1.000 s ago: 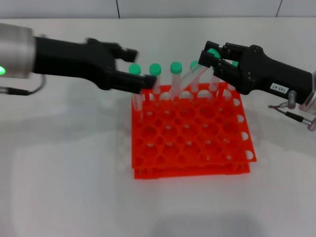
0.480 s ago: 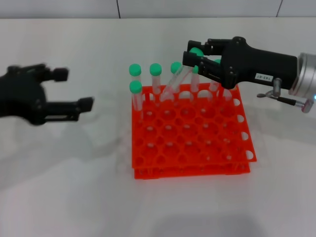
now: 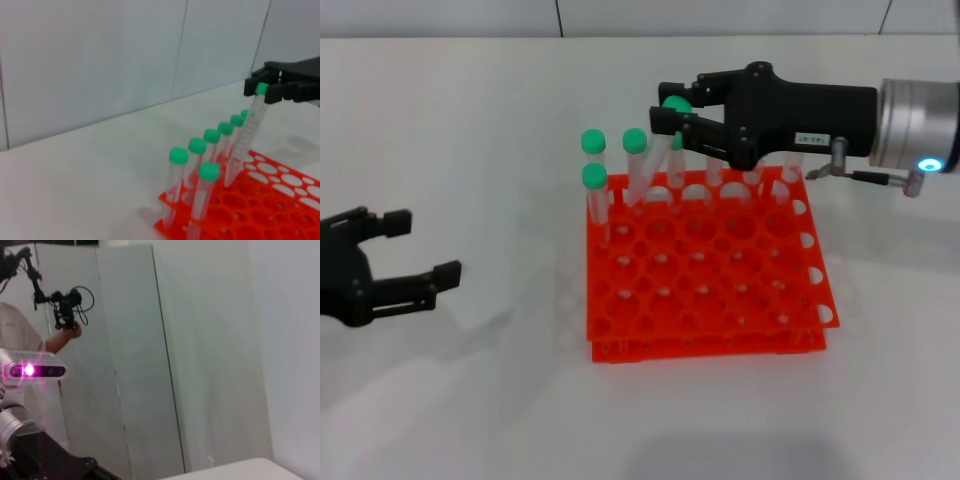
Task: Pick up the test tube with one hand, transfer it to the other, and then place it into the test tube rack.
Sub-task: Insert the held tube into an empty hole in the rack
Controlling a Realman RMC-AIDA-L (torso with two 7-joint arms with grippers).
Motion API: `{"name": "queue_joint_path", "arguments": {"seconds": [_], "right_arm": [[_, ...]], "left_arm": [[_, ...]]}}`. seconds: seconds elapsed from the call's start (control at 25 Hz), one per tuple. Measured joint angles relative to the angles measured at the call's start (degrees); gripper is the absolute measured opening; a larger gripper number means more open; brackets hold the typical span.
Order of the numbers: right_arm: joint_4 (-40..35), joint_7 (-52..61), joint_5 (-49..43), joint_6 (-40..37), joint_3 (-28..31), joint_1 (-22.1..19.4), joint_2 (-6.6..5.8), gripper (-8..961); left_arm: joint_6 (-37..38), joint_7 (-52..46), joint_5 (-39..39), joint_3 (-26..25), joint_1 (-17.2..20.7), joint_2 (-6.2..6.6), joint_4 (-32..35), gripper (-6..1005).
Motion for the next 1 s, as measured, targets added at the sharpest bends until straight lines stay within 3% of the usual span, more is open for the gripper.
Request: {"name": "queue_joint_path", "arguments": {"seconds": [0.56,1.0], "right_arm": [[-4.36,6.94,-6.99,5.80,-1.13,2.12,0.02,288],[-4.90,9.32,-9.47,6.81,-2.06,3.31,0.00,292]], "left_arm": [[0.67,14.79,-2.58,-5.67,0.02,0.11,-13.30,893],[0.73,16.74,-2.23,-6.10,-0.55,0.25,-15.82,893]]}}
